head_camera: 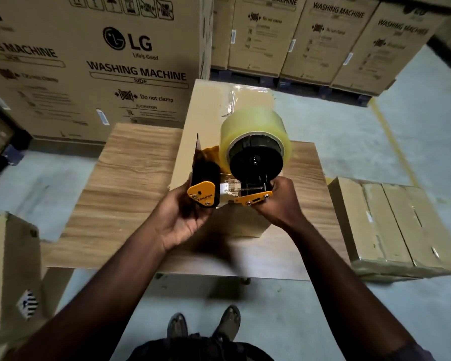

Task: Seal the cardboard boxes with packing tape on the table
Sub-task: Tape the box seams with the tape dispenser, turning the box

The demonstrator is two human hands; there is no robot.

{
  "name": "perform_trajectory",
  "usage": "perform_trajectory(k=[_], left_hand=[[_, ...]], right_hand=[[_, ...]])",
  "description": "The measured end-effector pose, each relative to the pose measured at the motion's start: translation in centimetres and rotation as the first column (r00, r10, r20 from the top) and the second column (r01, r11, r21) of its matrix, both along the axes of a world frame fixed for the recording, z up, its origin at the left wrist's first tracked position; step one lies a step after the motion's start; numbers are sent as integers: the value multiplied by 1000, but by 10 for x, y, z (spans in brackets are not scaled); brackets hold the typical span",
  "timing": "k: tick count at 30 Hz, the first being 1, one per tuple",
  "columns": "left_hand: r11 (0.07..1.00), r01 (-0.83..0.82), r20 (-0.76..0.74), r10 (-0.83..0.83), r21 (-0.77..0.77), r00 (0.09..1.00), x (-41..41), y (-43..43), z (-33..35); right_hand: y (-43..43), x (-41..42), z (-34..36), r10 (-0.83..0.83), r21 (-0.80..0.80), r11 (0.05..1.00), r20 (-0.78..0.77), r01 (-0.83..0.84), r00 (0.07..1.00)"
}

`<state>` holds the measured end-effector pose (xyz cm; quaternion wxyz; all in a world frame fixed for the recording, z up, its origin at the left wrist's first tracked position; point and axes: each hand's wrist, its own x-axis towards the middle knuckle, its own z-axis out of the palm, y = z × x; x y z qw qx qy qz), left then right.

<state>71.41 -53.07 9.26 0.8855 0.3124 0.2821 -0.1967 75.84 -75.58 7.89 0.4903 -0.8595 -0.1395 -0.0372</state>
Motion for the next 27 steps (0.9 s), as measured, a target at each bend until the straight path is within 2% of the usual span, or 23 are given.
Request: perform_trajectory(k=[5,9,12,20,27], left_hand=[[941,14,55,-35,339,998,-3,19,-7],[765,44,131,-166,643,977,-6,36,-12],[725,14,124,-137,688,983,-2,63,-13],[617,29,145,-229,786,963,19,97,-30],[588,-31,162,-171,809,972,33,98,-58]], right_hand=[[13,-2,-1,3,-39,999,9,-2,1000],[16,8,-1,107,-191,976,1,-104,994],[9,18,5,126,-238,963,-12,-125,992],[3,33,2,86,-368,927,11,-76,996],[9,41,3,84,-550,832,0,-70,996]])
